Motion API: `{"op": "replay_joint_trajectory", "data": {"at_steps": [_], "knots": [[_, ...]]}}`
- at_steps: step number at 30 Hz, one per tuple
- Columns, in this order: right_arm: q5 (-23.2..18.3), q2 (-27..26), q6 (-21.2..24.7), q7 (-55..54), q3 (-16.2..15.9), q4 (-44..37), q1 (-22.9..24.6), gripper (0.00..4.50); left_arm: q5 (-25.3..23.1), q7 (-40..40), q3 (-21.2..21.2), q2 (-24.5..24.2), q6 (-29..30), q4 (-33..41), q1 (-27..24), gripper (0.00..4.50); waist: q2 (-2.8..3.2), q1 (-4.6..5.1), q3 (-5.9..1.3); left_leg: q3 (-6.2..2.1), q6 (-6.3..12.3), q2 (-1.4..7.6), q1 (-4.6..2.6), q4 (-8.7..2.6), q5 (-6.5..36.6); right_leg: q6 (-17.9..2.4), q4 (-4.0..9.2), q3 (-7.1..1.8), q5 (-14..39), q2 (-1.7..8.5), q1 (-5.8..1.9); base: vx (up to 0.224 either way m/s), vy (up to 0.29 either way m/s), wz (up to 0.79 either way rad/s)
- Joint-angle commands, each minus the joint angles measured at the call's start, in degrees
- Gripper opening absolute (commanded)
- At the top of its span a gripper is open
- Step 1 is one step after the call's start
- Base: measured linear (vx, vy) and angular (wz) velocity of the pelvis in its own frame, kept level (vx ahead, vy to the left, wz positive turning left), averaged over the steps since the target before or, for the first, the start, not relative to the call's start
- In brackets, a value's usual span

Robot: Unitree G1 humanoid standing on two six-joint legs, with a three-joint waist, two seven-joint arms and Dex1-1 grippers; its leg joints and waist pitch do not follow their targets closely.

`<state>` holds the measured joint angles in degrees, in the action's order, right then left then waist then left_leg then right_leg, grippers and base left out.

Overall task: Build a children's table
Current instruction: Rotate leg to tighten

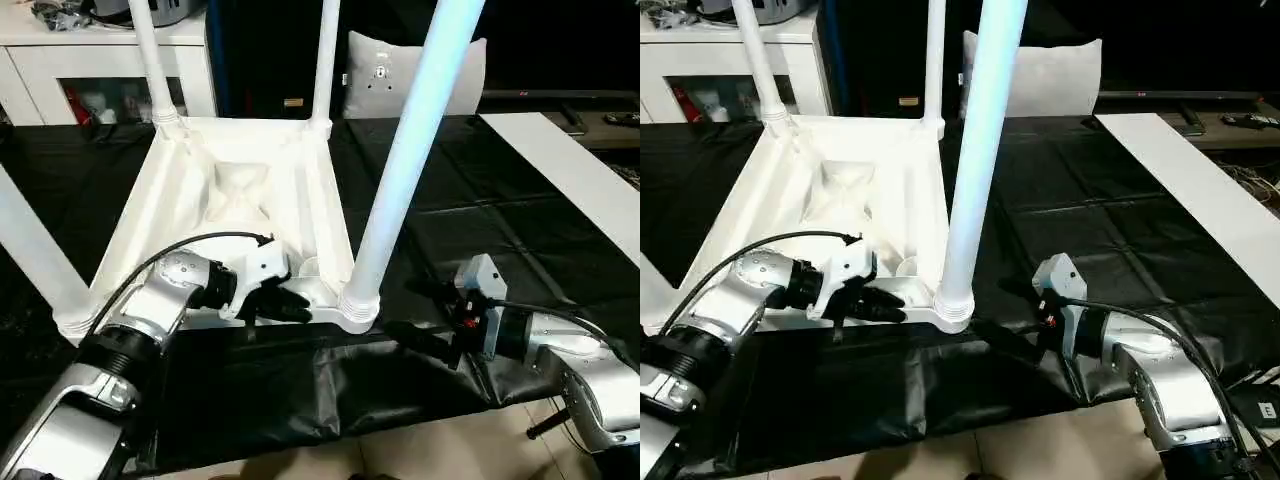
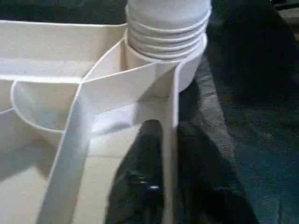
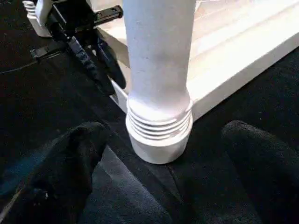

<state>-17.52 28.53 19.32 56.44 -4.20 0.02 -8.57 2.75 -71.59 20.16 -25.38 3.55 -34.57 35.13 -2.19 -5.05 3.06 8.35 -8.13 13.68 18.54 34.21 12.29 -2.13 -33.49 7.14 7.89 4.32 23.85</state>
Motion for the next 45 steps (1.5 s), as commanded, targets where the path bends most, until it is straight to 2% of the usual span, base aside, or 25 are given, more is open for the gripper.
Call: {"op": "replay_joint_trajectory", "data": {"at_steps": [1, 4, 7, 14, 20, 21, 22, 24, 26, 28, 30, 33, 45], "knots": [[0.27, 0.69, -0.74, -0.05, -0.01, -0.25, -0.68, 4.5, -0.95, 0.4, 0.9, 0.22, 0.15, 0.25, -0.7, 0.37, 0.45, 0.05, -3.55, 1.37, 3.04, -1.35, 0.66, -3.86, 12.41, -1.26, 5.88, -1.85, 30.67, 2.91, -3.54, 0.0, 0.0, 0.0], [0.3, 0.72, -0.75, -0.06, -0.07, -0.13, -0.85, 4.5, -1.64, 0.1, 1.31, 0.1, -0.07, -0.07, -0.56, 0.11, 0.4, 0.08, -3.59, 1.3, 3.05, -1.41, 0.69, -3.85, 12.54, -0.37, 6.1, -1.65, 31.64, 2.88, -3.54, 0.0, 0.0, 0.0], [0.29, 0.69, -0.62, -0.15, -0.09, -0.02, -1.17, 4.5, -2.21, -0.43, 1.62, -0.4, -0.37, 0.23, -0.62, 0.11, 0.58, 0.16, -3.64, 1.2, 3.14, -1.24, 0.64, -4.0, 12.7, -0.57, 6.1, -1.56, 30.76, 2.9, -3.6, 0.0, 0.0, 0.0], [0.89, 0.26, -1.65, 0.35, -0.81, 2.16, -3.54, 4.5, -0.56, -4.26, 1.23, -0.88, -1.81, 2.8, -1.05, 0.11, 0.77, 0.14, -3.88, 1.2, 3.12, -0.97, 0.7, -4.18, 11.44, -3.36, 5.18, -2.15, 25.97, 3.11, -3.86, 0.0, 0.0, 0.0], [-1.64, -0.83, -3.04, 6.69, -2.31, 5.2, -7.03, 4.5, 0.42, -9.51, 3.24, -1.27, -3.04, 7.01, -1.87, 0.11, 0.7, -0.09, -4.37, 1.29, 3.89, -0.39, 0.79, -4.23, 6.51, -8.57, 3.33, -2.94, 14.77, 3.12, -4.14, 0.0, 0.0, 0.0], [-1.86, -0.95, -2.72, 7.62, -2.66, 6.05, -7.81, 4.32, 0.53, -10.16, 3.63, -1.28, -3.1, 7.7, -1.98, 0.04, 0.85, -0.23, -4.41, 1.33, 4.05, -0.31, 0.68, -4.22, 5.92, -9.87, 2.98, -3.04, 12.68, 3.09, -4.09, 0.0, 0.0, 0.0], [-2.11, -1.02, -2.5, 8.64, -3.01, 6.87, -8.52, 4.21, 0.54, -10.65, 3.93, -1.26, -3.16, 8.11, -2.01, 0.0, 0.72, -0.28, -4.42, 1.37, 4.08, -0.31, 0.72, -4.2, 5.58, -10.24, 2.82, -3.07, 11.91, 3.11, -4.16, 0.0, 0.0, 0.0], [-2.53, -1.15, -2.19, 10.42, -3.61, 8.46, -9.84, 4.14, 0.44, -11.2, 4.33, -1.17, -3.46, 8.48, -1.96, 0.0, 0.88, -0.63, -4.38, 1.39, 4.0, -0.27, 0.73, -4.19, 5.63, -10.81, 2.74, -3.11, 11.72, 3.23, -4.22, 0.0, 0.0, 0.0], [-2.48, -1.17, -2.32, 11.96, -4.31, 10.0, -11.1, 4.05, -0.03, -10.89, 4.54, -1.02, -3.5, 8.47, -1.73, 0.0, 0.89, -0.89, -4.31, 1.47, 3.73, -0.26, 0.69, -4.18, 6.34, -10.66, 2.84, -3.11, 12.52, 3.27, -4.21, 0.0, 0.0, 0.0], [-2.07, -1.25, -2.55, 13.88, -5.14, 12.17, -12.67, 3.81, -0.75, -10.57, 4.44, -0.84, -3.55, 8.35, -1.63, 0.0, 0.69, -1.06, -4.21, 1.53, 3.15, -0.39, 0.64, -4.2, 7.49, -9.77, 3.17, -3.05, 15.38, 3.31, -4.21, 0.0, 0.0, 0.0], [-1.54, -1.12, -2.61, 14.22, -5.63, 13.1, -13.41, 3.63, -0.92, -10.32, 4.35, -0.81, -3.44, 8.34, -1.61, 0.0, 0.73, -1.13, -4.06, 1.53, 2.84, -0.41, 0.6, -4.19, 8.44, -8.73, 3.46, -3.04, 17.91, 3.28, -4.12, 0.0, 0.0, 0.0], [-1.5, -1.05, -1.95, 15.07, -6.17, 13.9, -14.11, 3.37, -0.97, -10.28, 4.29, -0.93, -3.39, 8.52, -1.73, 0.0, 0.48, -1.08, -4.11, 1.5, 2.68, -0.55, 0.78, -4.16, 8.07, -7.76, 3.49, -3.05, 19.14, 3.27, -4.23, 0.0, 0.0, 0.0], [-1.63, -1.65, -1.88, 18.78, -7.82, 17.15, -16.18, 2.31, -1.14, -9.69, 3.77, -1.43, -2.77, 8.5, -2.06, 0.0, 0.34, -1.17, -4.24, 1.53, 2.97, -0.52, 0.86, -4.05, 7.11, -7.69, 3.32, -3.01, 18.8, 3.19, -4.15, 0.0, 0.0, 0.0]]}}
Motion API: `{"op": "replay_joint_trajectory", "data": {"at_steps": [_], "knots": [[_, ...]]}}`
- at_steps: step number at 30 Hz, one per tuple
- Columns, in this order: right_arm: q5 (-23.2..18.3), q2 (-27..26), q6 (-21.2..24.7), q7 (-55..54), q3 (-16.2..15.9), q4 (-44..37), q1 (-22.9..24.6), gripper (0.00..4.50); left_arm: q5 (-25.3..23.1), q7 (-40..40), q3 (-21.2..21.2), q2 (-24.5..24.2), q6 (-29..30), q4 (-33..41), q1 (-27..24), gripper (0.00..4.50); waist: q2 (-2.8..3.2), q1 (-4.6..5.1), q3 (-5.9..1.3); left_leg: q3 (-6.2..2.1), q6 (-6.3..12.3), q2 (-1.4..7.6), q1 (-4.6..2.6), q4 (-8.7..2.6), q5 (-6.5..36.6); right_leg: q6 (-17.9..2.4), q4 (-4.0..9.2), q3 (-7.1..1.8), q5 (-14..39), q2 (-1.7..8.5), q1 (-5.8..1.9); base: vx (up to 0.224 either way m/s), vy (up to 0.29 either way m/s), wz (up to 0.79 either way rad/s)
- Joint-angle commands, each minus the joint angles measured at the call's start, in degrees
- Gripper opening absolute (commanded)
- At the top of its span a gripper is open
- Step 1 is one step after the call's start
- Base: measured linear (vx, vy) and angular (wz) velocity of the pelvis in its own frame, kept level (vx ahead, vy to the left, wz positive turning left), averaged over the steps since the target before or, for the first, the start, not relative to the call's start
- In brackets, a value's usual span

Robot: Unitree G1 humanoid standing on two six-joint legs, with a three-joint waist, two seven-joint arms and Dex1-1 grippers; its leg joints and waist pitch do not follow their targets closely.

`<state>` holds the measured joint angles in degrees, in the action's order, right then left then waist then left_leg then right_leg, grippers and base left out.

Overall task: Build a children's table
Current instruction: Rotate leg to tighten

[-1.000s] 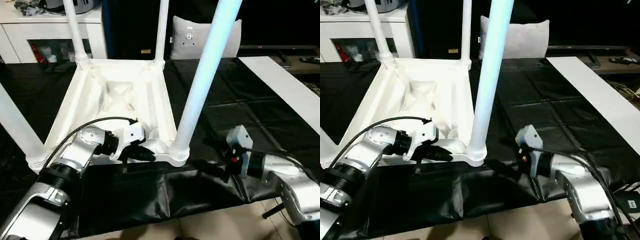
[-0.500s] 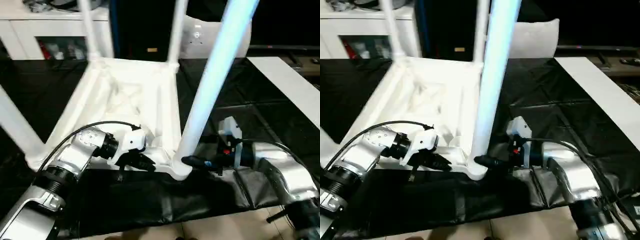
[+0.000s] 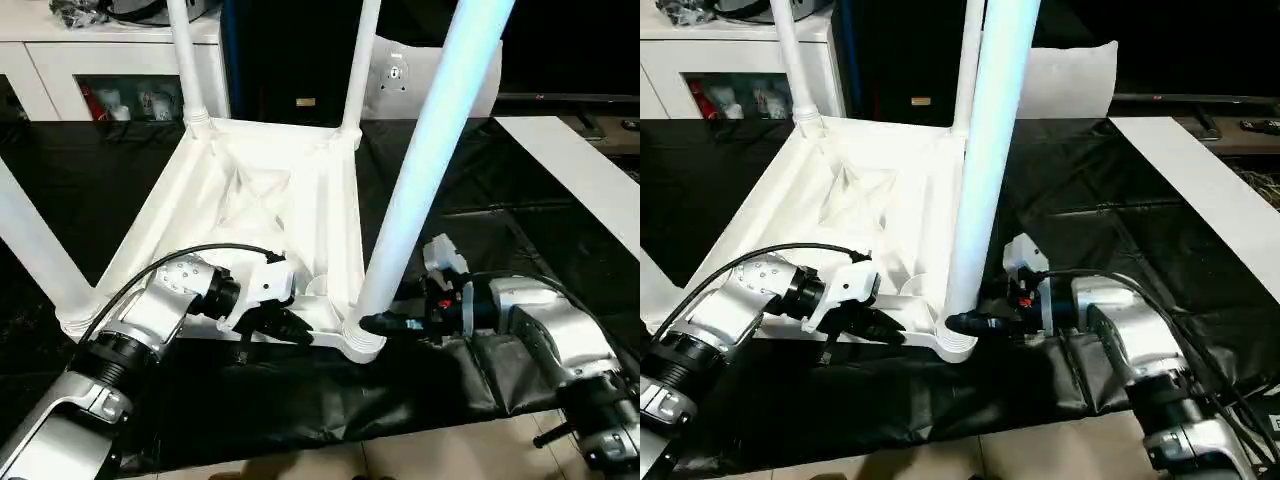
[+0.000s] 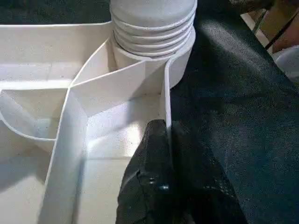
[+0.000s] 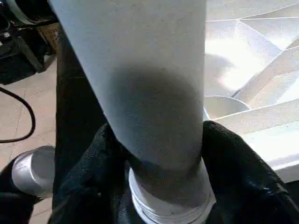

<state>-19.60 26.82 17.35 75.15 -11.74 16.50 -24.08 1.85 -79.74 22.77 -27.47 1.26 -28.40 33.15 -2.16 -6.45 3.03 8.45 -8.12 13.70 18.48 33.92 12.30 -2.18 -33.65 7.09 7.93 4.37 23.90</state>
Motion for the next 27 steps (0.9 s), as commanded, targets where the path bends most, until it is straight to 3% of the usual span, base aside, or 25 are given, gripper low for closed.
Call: {"op": "replay_joint_trajectory", "data": {"at_steps": [1, 9, 13, 14, 16, 17, 18, 20, 21, 23, 24, 27], "knots": [[0.38, -0.03, 0.2, 0.09, -0.32, 0.66, -0.68, 2.17, -0.2, -1.59, 1.12, 0.56, -0.44, 2.37, -0.12, 0.0, 0.31, 0.22, -4.19, 1.42, 2.92, -0.55, 0.92, -3.76, 7.05, -7.58, 3.52, -2.96, 18.86, 3.16, -4.19, 0.0, 0.0, 0.0], [-0.8, -1.88, 3.28, -2.28, -0.07, -0.67, 0.05, 2.0, 0.84, 3.26, -1.45, 1.32, 5.53, 3.81, -0.96, 0.0, 0.29, 0.42, -4.0, 1.41, 2.62, -0.57, 0.95, -3.79, 7.76, -7.24, 3.63, -2.89, 20.39, 3.1, -4.04, 0.0, 0.0, 0.0], [4.2, -8.16, 3.29, -16.64, 0.2, 0.84, -0.05, 1.99, 2.02, 13.12, -4.5, 5.93, 14.81, 8.34, -2.33, 0.0, 0.47, 1.0, -3.42, 1.39, 1.22, -1.16, 0.67, -3.61, 11.35, -3.34, 5.06, -2.29, 30.5, 3.07, -3.56, 0.0, 0.0, 0.0], [4.55, -9.26, 3.88, -18.91, 0.52, 1.31, -0.35, 1.98, 2.19, 14.76, -4.95, 6.9, 16.15, 9.0, -2.47, 0.0, 0.27, 1.53, -3.36, 1.3, 0.7, -1.41, 0.62, -3.44, 12.04, -2.05, 5.47, -1.83, 32.92, 3.0, -3.49, 0.0, 0.0, 0.0], [5.86, -12.58, 4.11, -25.59, 1.57, 3.23, -1.82, 1.97, 1.92, 19.76, -5.83, 10.24, 18.95, 9.92, -2.32, 0.0, 0.49, 2.78, -3.43, 0.95, 0.88, -1.69, 0.83, -3.18, 13.92, 0.68, 6.44, -0.84, 36.16, 2.9, -3.56, 0.0, 0.0, 0.0], [5.86, -12.58, 4.11, -25.59, 1.57, 3.23, -1.82, 1.95, 1.92, 19.76, -5.83, 10.24, 18.95, 9.92, -2.32, 0.0, 0.49, 2.78, -3.43, 0.95, 0.88, -1.69, 0.83, -3.18, 13.92, 0.68, 6.44, -0.84, 36.16, 2.9, -3.56, -0.051, 0.031, -0.12], [7.25, -15.55, 4.92, -32.63, 2.88, 5.31, -3.56, 1.95, 1.16, 25.19, -6.76, 13.76, 21.47, 10.1, -1.82, 0.0, 0.84, 3.69, -3.59, 0.89, 1.31, -1.81, 0.63, -2.95, 14.63, 0.94, 6.88, -0.22, 35.82, 2.82, -3.6, 0.0, 0.0, 0.0], [7.8, -18.27, 5.8, -39.08, 4.57, 7.16, -5.2, 1.95, 0.18, 29.92, -7.43, 16.75, 22.92, 9.77, -1.21, 0.0, 0.91, 4.6, -3.43, 0.71, 1.78, -1.79, 0.79, -2.99, 15.35, 0.89, 7.26, 0.45, 35.2, 2.64, -3.65, 0.0, 0.0, 0.0], [8.28, -21.14, 6.85, -44.57, 6.07, 8.19, -6.67, 1.95, -1.44, 35.32, -7.61, 20.0, 23.35, 8.88, -0.53, 0.0, 0.89, 5.13, -3.49, 0.82, 2.11, -1.98, 0.54, -2.65, 16.0, 1.47, 7.8, 1.01, 35.9, 2.64, -3.44, 0.0, 0.0, 0.0], [9.19, -22.03, 5.68, -45.38, 6.08, 8.25, -6.98, 1.95, -2.86, 37.37, -6.88, 20.96, 22.63, 8.33, -0.24, 0.0, 1.23, 5.29, -3.76, 0.72, 2.44, -1.86, 0.5, -2.67, 15.88, 1.71, 8.02, 1.55, 34.88, 2.78, -3.8, 0.0, 0.0, 0.0], [9.38, -22.23, 5.09, -45.27, 6.09, 8.24, -6.95, 2.49, -3.26, 37.72, -6.59, 20.98, 22.6, 8.42, -0.22, 0.0, 1.22, 5.27, -4.08, 0.56, 3.44, -1.48, 1.01, -3.12, 14.56, 1.35, 7.7, 1.47, 31.03, 3.14, -4.43, 0.0, 0.0, 0.0], [9.09, -21.62, 1.63, -43.82, 6.66, 7.09, -5.87, 2.63, -3.98, 37.14, -6.19, 19.6, 21.33, 7.87, 0.08, 0.0, 1.31, 5.16, -3.99, 0.78, 4.13, -1.35, 0.81, -3.3, 14.15, -0.57, 7.26, 0.93, 29.06, 3.47, -3.88, 0.0, 0.0, 0.0]]}}
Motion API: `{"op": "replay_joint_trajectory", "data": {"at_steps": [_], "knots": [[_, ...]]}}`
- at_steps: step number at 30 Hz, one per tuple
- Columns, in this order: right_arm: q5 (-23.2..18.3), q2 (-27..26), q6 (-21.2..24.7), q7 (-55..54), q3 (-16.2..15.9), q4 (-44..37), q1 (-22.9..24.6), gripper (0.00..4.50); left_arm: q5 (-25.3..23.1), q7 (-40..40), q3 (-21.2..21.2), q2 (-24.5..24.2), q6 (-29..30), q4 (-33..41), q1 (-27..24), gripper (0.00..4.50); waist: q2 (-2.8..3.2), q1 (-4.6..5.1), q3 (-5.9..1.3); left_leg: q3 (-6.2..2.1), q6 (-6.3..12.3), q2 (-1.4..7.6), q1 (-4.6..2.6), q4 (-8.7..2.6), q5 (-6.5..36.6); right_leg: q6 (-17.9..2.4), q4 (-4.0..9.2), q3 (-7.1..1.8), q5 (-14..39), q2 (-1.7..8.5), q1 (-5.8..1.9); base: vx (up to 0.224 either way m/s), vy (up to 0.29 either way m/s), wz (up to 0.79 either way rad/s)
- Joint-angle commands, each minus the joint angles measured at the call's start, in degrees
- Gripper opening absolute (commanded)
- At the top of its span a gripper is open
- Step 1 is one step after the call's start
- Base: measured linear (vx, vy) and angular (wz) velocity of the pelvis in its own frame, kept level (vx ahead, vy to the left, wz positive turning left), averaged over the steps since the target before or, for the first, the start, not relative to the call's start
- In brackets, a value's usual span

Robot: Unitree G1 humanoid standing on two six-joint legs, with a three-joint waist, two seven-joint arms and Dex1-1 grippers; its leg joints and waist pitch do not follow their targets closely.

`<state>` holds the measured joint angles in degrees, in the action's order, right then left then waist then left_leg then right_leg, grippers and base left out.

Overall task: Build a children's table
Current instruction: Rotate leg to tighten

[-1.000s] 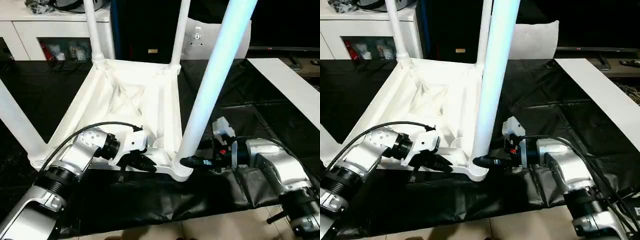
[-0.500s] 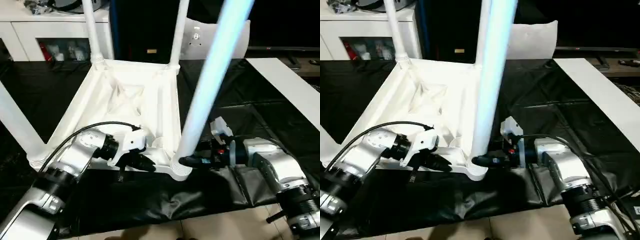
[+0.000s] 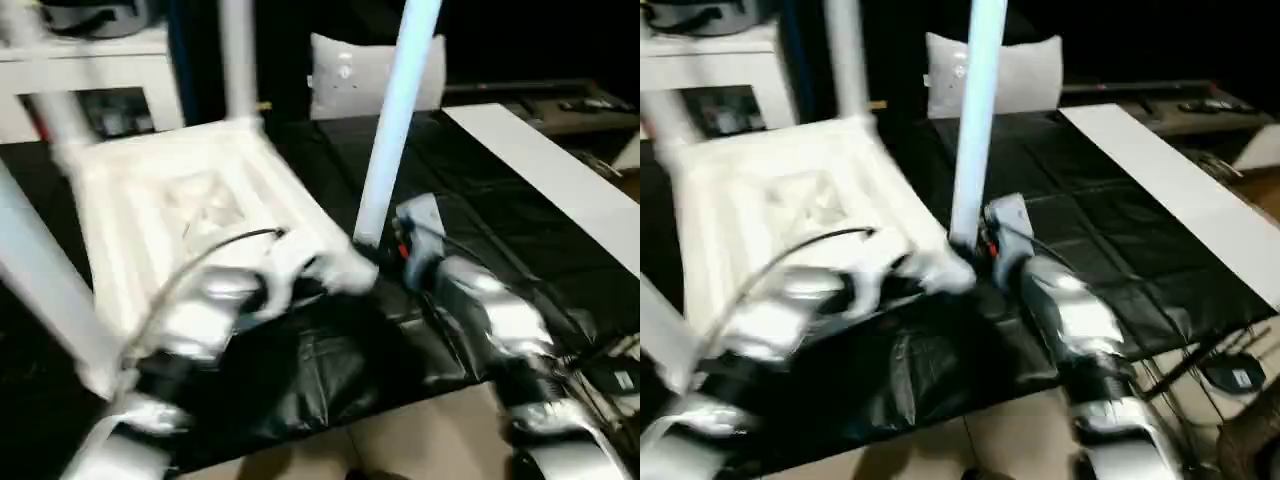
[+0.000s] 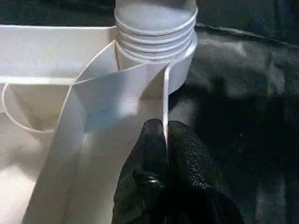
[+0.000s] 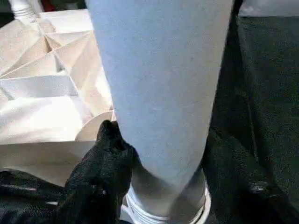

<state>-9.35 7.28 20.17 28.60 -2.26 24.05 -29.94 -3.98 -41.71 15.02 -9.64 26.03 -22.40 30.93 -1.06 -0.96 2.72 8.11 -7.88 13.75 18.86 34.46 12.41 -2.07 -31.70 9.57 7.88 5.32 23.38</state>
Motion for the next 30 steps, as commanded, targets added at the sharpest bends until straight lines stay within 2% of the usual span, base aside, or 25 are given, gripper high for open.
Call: {"op": "replay_joint_trajectory", "data": {"at_steps": [1, 2, 3, 6, 7, 9, 11, 13, 15, 18, 21, 23, 24, 27, 30], "knots": [[-1.17, -2.09, -1.19, 2.72, -2.82, -0.46, -0.01, 2.63, 1.86, -0.89, 1.57, 1.78, -3.44, 1.88, 2.31, 0.0, 0.26, -0.48, -3.86, 1.06, 3.98, -1.19, 0.65, -3.99, 12.82, -1.81, 4.76, -1.93, 27.18, 2.68, -3.54, 0.0, 0.0, 0.0], [-1.3, -1.83, -1.82, 2.96, -2.42, -0.75, 0.35, 2.97, 1.5, -1.07, 1.52, 1.2, -3.92, 1.76, 2.32, 0.0, 0.25, -0.54, -3.9, 1.05, 4.05, -1.09, 0.82, -4.07, 12.02, -2.36, 4.52, -2.14, 25.96, 2.69, -3.63, 0.0, 0.0, 0.0], [-1.41, -1.36, -2.42, 3.25, -1.9, -1.13, 0.82, 3.06, 1.17, -1.65, 1.44, 0.32, -4.61, 1.65, 2.19, 0.0, 0.23, -0.82, -3.95, 1.14, 4.14, -0.96, 0.78, -4.14, 10.91, -3.75, 3.99, -2.58, 24.01, 2.72, -3.49, 0.0, 0.0, 0.0], [-0.16, 0.2, -4.06, 3.77, -1.93, -1.94, 1.79, 3.28, 0.72, -3.22, 1.22, -1.1, -6.18, 1.57, 1.69, 0.0, 0.07, -1.17, -4.29, 1.25, 4.43, -1.08, 1.26, -4.03, 8.21, -4.73, 3.18, -3.11, 21.48, 2.74, -3.83, 0.0, 0.0, 0.0], [-0.37, 1.72, -5.83, 5.53, -1.64, -2.83, 2.74, 3.42, 0.66, -5.42, 1.63, -2.73, -9.05, 1.09, 1.27, 0.0, 0.0, -1.37, -4.34, 1.4, 4.7, -1.06, 1.38, -3.97, 6.35, -5.44, 2.79, -3.38, 19.52, 2.65, -3.75, 0.0, 0.0, 0.0], [-2.3, 2.0, -5.64, 6.71, 0.01, -3.87, 3.29, 3.55, 0.91, -7.22, 1.95, -4.0, -10.22, 0.71, 1.0, 0.0, -0.03, -1.79, -4.38, 1.53, 5.13, -1.29, 1.62, -3.8, 5.12, -5.73, 2.34, -3.7, 18.16, 2.55, -3.8, 0.0, 0.0, 0.0], [-2.24, 4.03, -6.41, 9.07, -0.26, -5.05, 4.23, 3.73, 1.25, -9.02, 2.03, -5.48, -11.67, 0.04, 0.77, 0.0, 0.12, -2.1, -4.51, 1.46, 5.23, -1.09, 1.65, -3.81, 3.67, -6.41, 1.88, -3.72, 16.0, 2.46, -3.84, 0.0, 0.0, 0.0], [-4.27, 5.44, -5.77, 12.41, 0.55, -6.67, 5.12, 3.94, 1.46, -10.68, 2.05, -6.99, -13.31, -0.73, 0.74, 0.0, 0.12, -2.43, -4.43, 1.65, 5.47, -1.02, 1.51, -3.85, 4.12, -6.67, 1.87, -3.89, 15.27, 2.36, -3.71, 0.0, 0.0, 0.0], [-4.81, 8.62, -8.07, 18.06, 0.01, -7.97, 6.39, 4.15, 2.16, -14.74, 2.41, -8.77, -15.6, -1.76, 0.85, 0.0, 0.15, -2.85, -4.28, 1.77, 5.38, -0.95, 1.28, -3.96, 6.23, -6.39, 2.14, -3.9, 17.28, 2.37, -3.54, 0.0, 0.0, 0.0], [-4.55, 11.64, -11.05, 22.39, -0.61, -7.71, 7.08, 4.36, 2.95, -18.77, 3.04, -10.17, -17.07, -2.63, 0.89, 0.0, -0.02, -3.14, -4.16, 1.84, 5.02, -0.97, 1.16, -4.02, 7.23, -5.78, 2.42, -3.97, 19.28, 2.42, -3.41, 0.0, 0.0, 0.0], [-4.03, 13.07, -11.19, 23.54, -0.88, -7.5, 7.19, 4.46, 2.85, -20.47, 3.54, -10.7, -19.43, -3.46, 1.09, 0.0, -0.22, -3.38, -4.1, 1.88, 4.78, -1.08, 1.18, -4.0, 7.66, -5.04, 2.6, -3.86, 21.38, 2.4, -3.4, 0.0, 0.0, 0.0], [-5.33, 15.9, -9.77, 28.14, -1.12, -8.04, 7.51, 4.46, 2.67, -25.58, 5.08, -12.66, -22.85, -4.77, 1.37, 0.0, -0.15, -3.74, -4.12, 1.89, 4.98, -0.99, 0.97, -4.0, 7.27, -4.83, 2.67, -3.95, 21.66, 2.45, -3.29, 0.0, 0.0, 0.0], [-6.07, 17.66, -10.25, 32.06, -1.69, -8.17, 7.75, 4.46, 3.27, -29.28, 5.72, -13.62, -24.04, -5.48, 1.46, 0.0, -0.05, -4.12, -4.22, 1.91, 5.2, -0.95, 0.89, -3.97, 7.09, -5.02, 2.61, -4.0, 21.1, 2.43, -3.31, 0.0, 0.0, 0.0], [-6.37, 19.23, -10.71, 36.0, -3.01, -8.36, 7.86, 4.46, 4.31, -33.58, 6.53, -14.49, -25.8, -5.93, 1.72, 0.0, -0.09, -4.42, -4.23, 1.88, 5.46, -0.72, 0.93, -4.05, 6.6, -6.41, 2.07, -4.12, 18.55, 2.39, -3.3, 0.0, 0.0, 0.0], [-5.37, 20.83, -12.14, 40.69, -5.88, -8.45, 7.8, 4.46, 4.76, -36.94, 7.15, -14.92, -26.16, -6.01, 2.29, 0.0, -0.16, -4.67, -4.23, 1.94, 5.36, -0.6, 0.94, -4.02, 6.76, -7.09, 1.94, -4.12, 17.98, 2.45, -3.34, 0.0, 0.0, 0.0]]}}
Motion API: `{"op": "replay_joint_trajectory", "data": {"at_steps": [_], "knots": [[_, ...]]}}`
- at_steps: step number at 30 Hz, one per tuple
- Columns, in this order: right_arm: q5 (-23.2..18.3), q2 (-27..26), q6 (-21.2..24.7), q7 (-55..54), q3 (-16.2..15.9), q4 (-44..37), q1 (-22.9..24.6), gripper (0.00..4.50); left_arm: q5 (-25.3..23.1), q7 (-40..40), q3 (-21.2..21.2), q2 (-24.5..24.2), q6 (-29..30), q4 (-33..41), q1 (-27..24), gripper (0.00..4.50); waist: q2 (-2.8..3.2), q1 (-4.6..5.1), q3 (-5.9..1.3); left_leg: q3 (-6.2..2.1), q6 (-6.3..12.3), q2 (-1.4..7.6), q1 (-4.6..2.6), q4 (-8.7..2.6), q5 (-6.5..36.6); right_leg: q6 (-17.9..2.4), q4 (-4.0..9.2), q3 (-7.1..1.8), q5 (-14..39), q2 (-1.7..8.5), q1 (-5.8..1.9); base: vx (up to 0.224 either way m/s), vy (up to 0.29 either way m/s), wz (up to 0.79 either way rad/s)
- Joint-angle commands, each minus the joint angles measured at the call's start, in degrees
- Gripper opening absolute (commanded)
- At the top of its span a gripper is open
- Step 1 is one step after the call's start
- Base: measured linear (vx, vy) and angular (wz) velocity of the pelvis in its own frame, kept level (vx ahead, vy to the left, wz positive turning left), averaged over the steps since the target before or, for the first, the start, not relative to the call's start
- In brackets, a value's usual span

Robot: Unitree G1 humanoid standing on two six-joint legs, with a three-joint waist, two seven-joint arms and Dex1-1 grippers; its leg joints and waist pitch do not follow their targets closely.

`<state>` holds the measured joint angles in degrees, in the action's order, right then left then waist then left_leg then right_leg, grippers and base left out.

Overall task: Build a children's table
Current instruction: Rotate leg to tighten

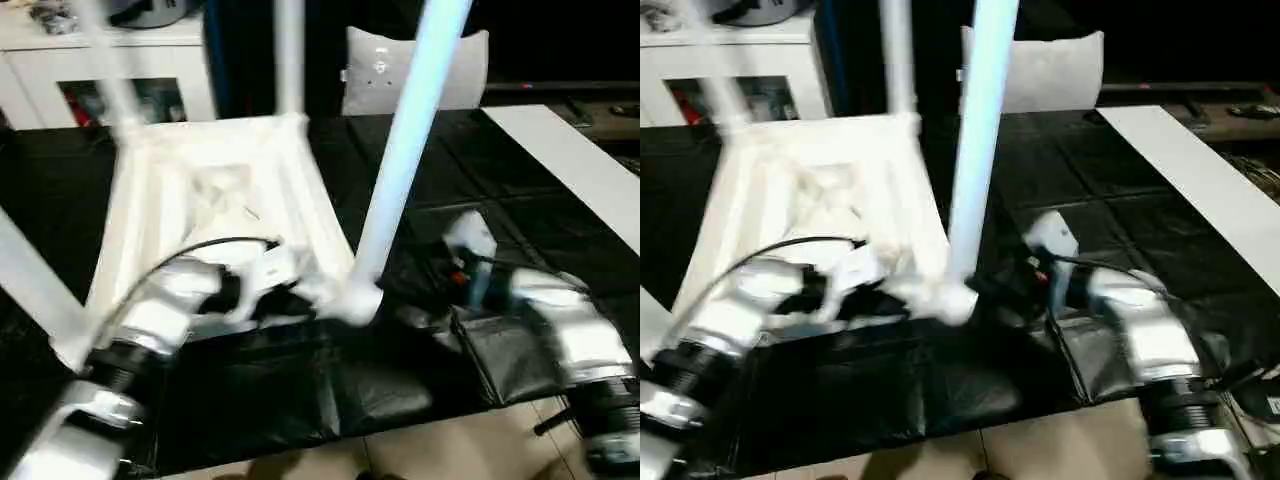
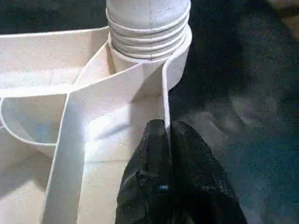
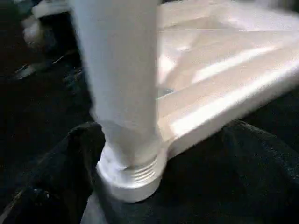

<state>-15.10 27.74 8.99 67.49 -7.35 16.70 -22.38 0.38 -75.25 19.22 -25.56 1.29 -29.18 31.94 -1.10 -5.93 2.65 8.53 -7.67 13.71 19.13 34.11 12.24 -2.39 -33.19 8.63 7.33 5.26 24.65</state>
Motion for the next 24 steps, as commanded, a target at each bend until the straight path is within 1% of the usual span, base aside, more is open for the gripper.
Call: {"op": "replay_joint_trajectory", "data": {"at_steps": [1, 2, 4, 6, 7, 8, 9, 10, 11, 12, 14, 15, 17, 19, 24], "knots": [[0.6, 0.39, -1.11, 2.07, -1.09, -1.08, 0.16, 4.46, 0.35, -3.61, 3.04, 1.03, -1.78, 0.63, 1.4, 0.0, -0.11, 0.25, -4.14, 1.54, 5.08, -0.54, 0.68, -3.66, 6.98, -6.85, 3.42, -3.21, 18.55, 2.55, -4.6, 0.0, 0.0, 0.0], [0.8, 0.37, -1.11, 2.35, -1.45, -0.95, -0.01, 4.46, 0.29, -3.71, 3.12, 1.08, -1.92, 0.55, 1.54, 0.0, -0.39, 0.12, -4.16, 1.55, 4.93, -0.52, 0.66, -3.66, 6.96, -6.83, 3.36, -3.21, 18.87, 2.55, -4.59, 0.0, 0.0, 0.0], [1.43, 0.3, -1.41, 2.67, -2.11, -0.39, -0.5, 4.46, 0.03, -3.88, 3.36, 1.08, -2.34, 0.32, 1.85, 0.0, -0.33, -0.2, -4.12, 1.56, 4.56, -0.52, 0.6, -3.7, 6.83, -6.52, 3.47, -3.24, 19.69, 2.61, -4.54, 0.0, 0.0, 0.0], [1.71, -0.07, -1.51, 3.11, -2.58, 0.6, -1.27, 4.46, -0.02, -4.26, 3.54, 1.11, -2.83, 0.03, 2.15, 0.0, -0.57, -0.36, -4.16, 1.62, 4.21, -0.63, 0.6, -3.68, 6.94, -5.86, 3.55, -3.22, 20.55, 2.6, -4.61, 0.0, 0.0, 0.0], [1.59, -0.21, -1.23, 3.4, -2.69, 0.93, -1.55, 4.46, 0.06, -4.44, 3.59, 1.15, -2.92, -0.01, 2.23, 0.0, -0.5, -0.38, -4.14, 1.58, 4.24, -0.65, 0.68, -3.69, 6.9, -5.74, 3.53, -3.2, 20.75, 2.59, -4.63, 0.0, 0.0, 0.0], [1.37, -0.47, -0.4, 3.42, -2.73, 1.29, -1.96, 4.46, 0.14, -4.52, 3.63, 1.2, -2.89, 0.12, 2.25, 0.0, -0.56, -0.37, -4.16, 1.57, 4.21, -0.64, 0.7, -3.69, 6.88, -5.56, 3.55, -3.18, 20.87, 2.58, -4.66, 0.0, 0.0, 0.0], [1.12, -0.6, 0.39, 3.66, -2.85, 1.66, -2.34, 4.29, 0.18, -4.7, 3.59, 1.3, -2.93, 0.2, 2.21, 0.0, -0.74, -0.31, -4.16, 1.56, 4.18, -0.67, 0.76, -3.67, 6.81, -5.07, 3.64, -3.13, 21.48, 2.59, -4.68, 0.0, 0.0, 0.0], [0.66, -0.66, 1.46, 4.01, -2.92, 1.93, -2.6, 4.29, 0.14, -4.77, 3.53, 1.39, -3.03, 0.18, 2.17, 0.0, -0.66, -0.26, -4.18, 1.54, 4.11, -0.71, 0.76, -3.67, 6.73, -5.06, 3.63, -3.08, 21.75, 2.58, -4.68, 0.0, 0.0, 0.0], [0.21, -0.63, 2.42, 4.35, -3.05, 2.24, -2.86, 4.29, 0.04, -4.91, 3.42, 1.49, -3.2, 0.08, 2.12, 0.0, -0.81, -0.27, -4.18, 1.56, 4.15, -0.69, 0.78, -3.66, 6.54, -4.98, 3.65, -3.08, 21.68, 2.52, -4.68, 0.0, 0.0, 0.0], [-0.08, -0.56, 2.97, 4.59, -3.14, 2.37, -2.95, 4.08, -0.04, -5.0, 3.35, 1.54, -3.31, 0.05, 2.05, 0.0, -0.72, -0.33, -4.18, 1.57, 4.2, -0.67, 0.74, -3.63, 6.41, -5.04, 3.62, -3.11, 21.47, 2.53, -4.64, 0.0, 0.0, 0.0], [-0.36, -0.46, 3.27, 4.99, -3.21, 2.54, -3.01, 4.01, -0.06, -5.03, 3.3, 1.52, -3.34, 0.07, 1.93, 0.0, -0.67, -0.4, -4.22, 1.56, 4.16, -0.58, 0.73, -3.63, 6.21, -5.09, 3.54, -3.12, 21.06, 2.57, -4.61, 0.0, 0.0, 0.0], [-0.62, -0.34, 3.67, 6.06, -3.19, 2.75, -3.05, 3.82, 0.0, -4.96, 3.26, 1.36, -3.48, -0.19, 1.78, 0.0, -0.78, -0.4, -4.3, 1.56, 4.24, -0.59, 0.8, -3.6, 5.85, -5.35, 3.37, -3.15, 20.16, 2.53, -4.68, 0.0, 0.0, 0.0], [-1.23, -0.2, 4.55, 7.29, -3.17, 2.65, -3.01, 3.64, -0.07, -4.91, 3.3, 1.15, -3.66, -0.55, 1.74, 0.0, -0.73, -0.4, -4.27, 1.57, 4.48, -0.54, 0.84, -3.58, 5.85, -5.67, 3.34, -3.12, 19.69, 2.49, -4.65, 0.0, 0.0, 0.0], [-1.6, -0.21, 5.09, 8.09, -3.08, 2.55, -2.98, 3.55, -0.14, -4.91, 3.34, 0.94, -3.66, -0.64, 1.72, 0.0, -0.82, -0.44, -4.26, 1.59, 4.29, -0.61, 0.86, -3.56, 6.1, -5.33, 3.43, -3.09, 20.5, 2.55, -4.72, 0.0, 0.0, 0.0], [-2.34, -0.73, 6.05, 8.52, -2.81, 2.72, -3.1, 3.08, -0.01, -5.07, 3.19, 0.81, -3.21, -0.43, 1.62, 0.0, -0.88, -0.45, -4.23, 1.59, 4.06, -0.66, 0.85, -3.56, 6.0, -4.63, 3.62, -3.03, 21.8, 2.55, -4.66, 0.0, 0.0, 0.0]]}}
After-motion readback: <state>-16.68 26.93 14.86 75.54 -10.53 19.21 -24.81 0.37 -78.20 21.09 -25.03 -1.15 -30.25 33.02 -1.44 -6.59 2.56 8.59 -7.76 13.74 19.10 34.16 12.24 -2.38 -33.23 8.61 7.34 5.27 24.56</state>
